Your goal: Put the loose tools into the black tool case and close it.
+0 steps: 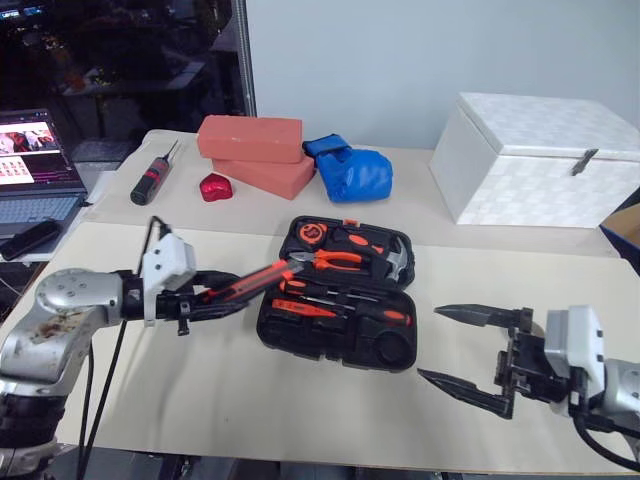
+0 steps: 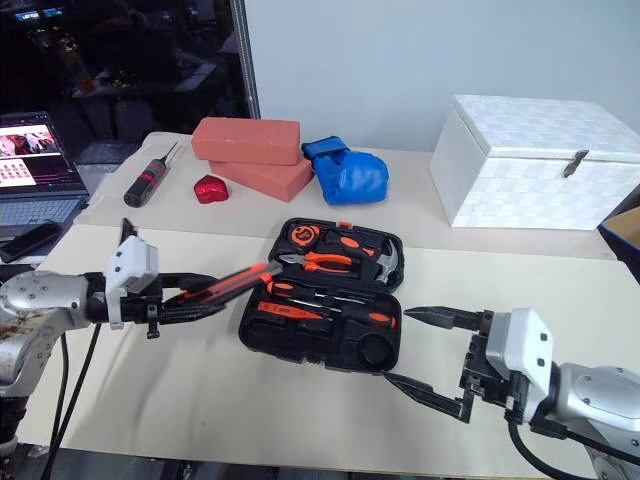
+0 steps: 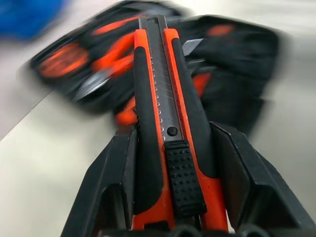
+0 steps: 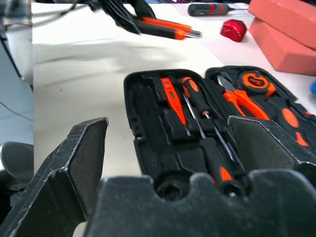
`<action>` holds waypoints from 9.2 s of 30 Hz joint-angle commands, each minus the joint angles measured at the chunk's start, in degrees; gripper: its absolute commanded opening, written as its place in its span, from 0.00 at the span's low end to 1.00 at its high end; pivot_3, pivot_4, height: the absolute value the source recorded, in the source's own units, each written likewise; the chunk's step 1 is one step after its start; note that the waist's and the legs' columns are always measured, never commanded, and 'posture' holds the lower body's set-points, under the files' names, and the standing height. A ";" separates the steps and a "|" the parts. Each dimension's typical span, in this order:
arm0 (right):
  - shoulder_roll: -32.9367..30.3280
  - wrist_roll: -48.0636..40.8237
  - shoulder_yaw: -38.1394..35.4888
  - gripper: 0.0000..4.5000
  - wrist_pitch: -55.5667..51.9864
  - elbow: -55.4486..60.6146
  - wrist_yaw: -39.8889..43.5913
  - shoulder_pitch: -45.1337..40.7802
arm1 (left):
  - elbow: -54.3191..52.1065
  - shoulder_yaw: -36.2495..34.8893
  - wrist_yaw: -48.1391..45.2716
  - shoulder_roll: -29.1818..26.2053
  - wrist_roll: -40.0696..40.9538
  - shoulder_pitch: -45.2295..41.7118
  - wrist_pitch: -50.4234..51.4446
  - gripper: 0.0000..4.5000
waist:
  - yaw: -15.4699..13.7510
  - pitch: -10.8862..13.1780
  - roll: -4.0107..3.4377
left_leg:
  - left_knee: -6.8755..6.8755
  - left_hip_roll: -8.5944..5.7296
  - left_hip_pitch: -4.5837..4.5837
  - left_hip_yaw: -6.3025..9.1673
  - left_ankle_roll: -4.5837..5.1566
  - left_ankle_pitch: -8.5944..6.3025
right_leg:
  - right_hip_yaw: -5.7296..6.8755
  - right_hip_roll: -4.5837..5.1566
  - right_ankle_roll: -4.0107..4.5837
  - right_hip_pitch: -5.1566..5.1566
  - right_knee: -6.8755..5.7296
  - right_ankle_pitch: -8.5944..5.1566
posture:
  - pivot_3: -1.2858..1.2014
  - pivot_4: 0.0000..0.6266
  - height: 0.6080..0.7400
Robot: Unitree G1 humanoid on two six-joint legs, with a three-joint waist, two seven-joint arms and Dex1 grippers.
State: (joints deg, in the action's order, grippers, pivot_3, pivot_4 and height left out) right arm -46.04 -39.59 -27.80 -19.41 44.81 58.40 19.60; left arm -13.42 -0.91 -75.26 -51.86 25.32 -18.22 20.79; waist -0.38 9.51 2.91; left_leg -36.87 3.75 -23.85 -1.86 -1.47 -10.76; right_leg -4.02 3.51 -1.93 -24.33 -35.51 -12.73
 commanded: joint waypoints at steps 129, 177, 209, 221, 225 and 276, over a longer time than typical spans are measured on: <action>-11.92 14.66 51.22 0.44 -42.79 -4.02 -9.22 -46.50 | -9.46 -0.56 8.74 8.94 11.63 8.50 8.19 0.92 | 0.97 -0.39 -0.38 | -0.09 -0.30 -0.40 0.58 0.31 0.08 | -0.05 -0.14 -0.21 -0.15 -0.49 -0.46 | 0.52 0.24 0.97; 19.10 20.29 24.16 0.00 -35.65 -56.11 -32.00 -67.69 | 60.16 -1.15 30.16 32.37 -7.90 -44.66 14.23 0.01 | 2.41 -0.24 -0.27 | 0.02 -0.99 -0.78 1.63 0.39 0.23 | 0.03 -0.13 -0.62 -0.19 -0.60 0.18 | 0.52 0.24 0.97; -4.27 28.85 15.33 0.38 4.44 -15.27 -6.12 -17.90 | 31.05 -2.50 -1.72 -1.47 0.31 -14.22 14.10 0.48 | 3.30 0.55 -0.48 | -0.04 -0.93 -0.40 1.58 0.27 0.62 | 0.01 -0.15 -0.82 0.06 -0.78 0.15 | 0.52 0.24 0.97; -6.23 16.47 24.53 0.00 -9.88 -1.76 -1.00 -9.29 | 12.61 -2.05 -10.15 -3.68 9.43 -10.21 19.04 0.30 | 1.45 0.58 -0.26 | -0.10 -0.86 -0.23 1.56 0.19 0.59 | 0.03 -0.10 -0.10 0.12 -1.24 -0.52 | 0.52 0.24 0.97; -0.17 24.03 36.83 0.00 -14.22 -8.02 -8.61 -18.68 | 8.57 -1.44 -9.34 -1.90 9.68 -9.68 17.98 0.01 | 1.93 0.59 -0.24 | -0.21 -0.87 -0.24 1.56 0.21 0.63 | 0.00 -0.12 -0.04 0.08 -1.27 -0.47 | 0.52 0.24 0.97; 28.88 35.14 40.58 0.00 -15.48 -49.97 -28.82 -54.85 | 33.48 18.19 4.87 18.52 -18.69 -27.06 1.40 0.01 | 2.84 0.72 -0.30 | -0.06 -1.00 -0.45 1.86 0.46 1.10 | -0.04 -0.30 -0.71 0.14 -1.40 -0.06 | 0.52 0.24 0.97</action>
State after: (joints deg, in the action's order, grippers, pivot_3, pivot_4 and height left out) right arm -18.12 -4.65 14.23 -39.16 -4.44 30.49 -33.39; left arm 20.05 15.51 -70.26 -33.19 8.38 -47.47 21.00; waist 2.46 10.24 2.61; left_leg -36.94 2.74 -24.29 0.00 -1.01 -9.66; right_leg -4.06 3.21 -2.64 -24.19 -36.91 -12.79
